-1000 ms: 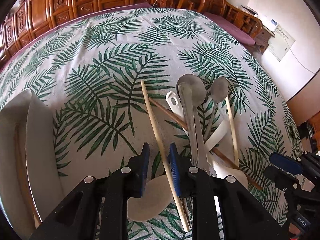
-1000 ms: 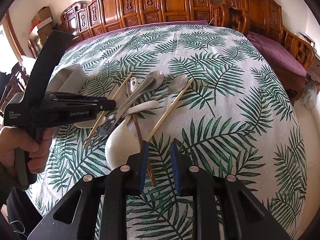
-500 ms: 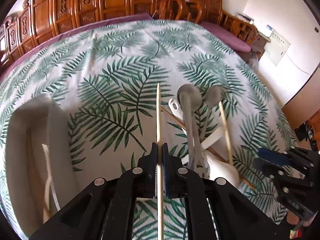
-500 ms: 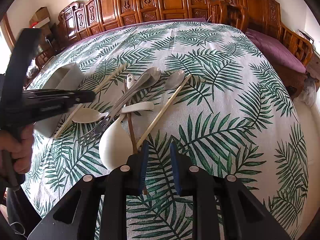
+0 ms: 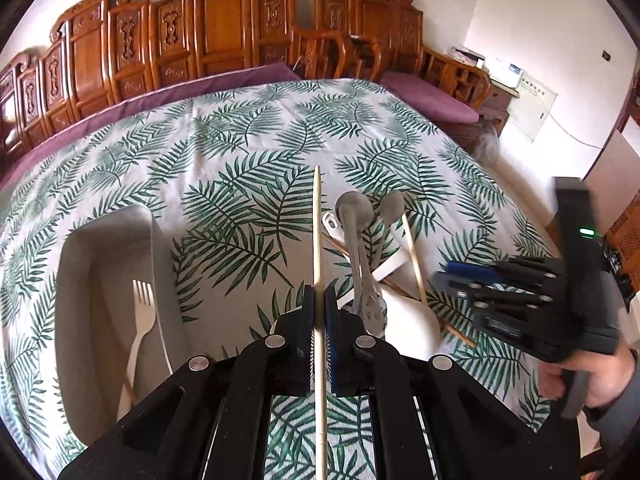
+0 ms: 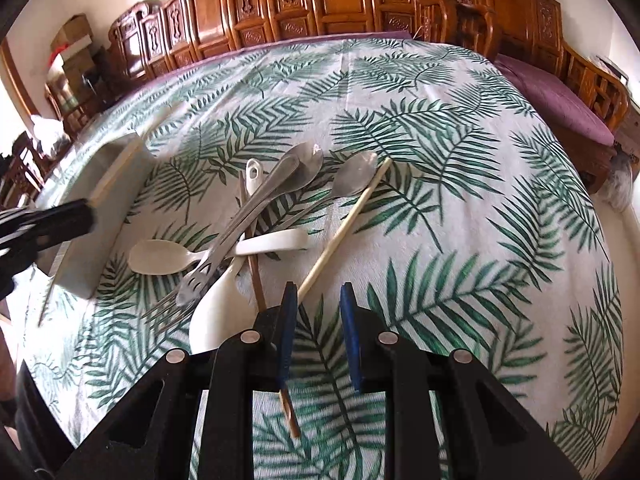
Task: Organize utensils
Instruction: 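Carry the chopstick into the grey tray and open the left tool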
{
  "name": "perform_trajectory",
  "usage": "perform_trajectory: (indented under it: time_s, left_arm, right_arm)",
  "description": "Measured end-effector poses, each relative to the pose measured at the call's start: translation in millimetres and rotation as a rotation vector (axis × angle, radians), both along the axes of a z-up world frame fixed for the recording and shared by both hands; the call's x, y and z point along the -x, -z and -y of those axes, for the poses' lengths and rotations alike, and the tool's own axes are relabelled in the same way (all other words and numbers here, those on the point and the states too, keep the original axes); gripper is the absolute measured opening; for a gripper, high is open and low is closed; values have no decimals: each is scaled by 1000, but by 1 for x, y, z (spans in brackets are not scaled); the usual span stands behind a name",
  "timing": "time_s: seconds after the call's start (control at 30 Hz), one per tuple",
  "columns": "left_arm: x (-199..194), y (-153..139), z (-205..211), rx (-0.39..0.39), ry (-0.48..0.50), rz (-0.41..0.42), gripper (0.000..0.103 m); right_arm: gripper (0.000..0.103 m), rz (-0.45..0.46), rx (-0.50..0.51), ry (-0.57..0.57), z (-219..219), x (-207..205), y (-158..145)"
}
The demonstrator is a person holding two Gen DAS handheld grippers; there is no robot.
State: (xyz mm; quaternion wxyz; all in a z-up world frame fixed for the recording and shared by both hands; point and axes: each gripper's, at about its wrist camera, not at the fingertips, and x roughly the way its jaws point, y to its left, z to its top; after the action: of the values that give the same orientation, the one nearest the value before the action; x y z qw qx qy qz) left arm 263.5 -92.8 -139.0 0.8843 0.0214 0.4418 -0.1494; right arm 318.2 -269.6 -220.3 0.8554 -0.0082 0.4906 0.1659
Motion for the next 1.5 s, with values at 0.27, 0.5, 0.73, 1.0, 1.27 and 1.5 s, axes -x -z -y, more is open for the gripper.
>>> perform_trajectory:
  time_s: [0.27,0.5,0.73,1.0,1.27,1.5]
  left_arm:
    - [17,-10,-6,14,14,24,4]
    - [23,-14,-14,22,9,32,4]
    - [29,-19,-25,19,-7,46,4]
    - [33,-28,-43,22,-41,63,4]
    - [36,-38,-64,18,-83,83,4]
    - [29,-43,-91,-8,-135,90,4]
  right_arm:
    - [24,-28,38,8,-11,-21,11]
    - [15,-38,108,34,-16,-30,12]
    - [10,-48,134,87,-3,-30,12]
    - [5,-36,108,149,21,-23,5]
    - [5,20,107,132,17,-11,-23]
    - [5,73,87,60,-12,1,-50]
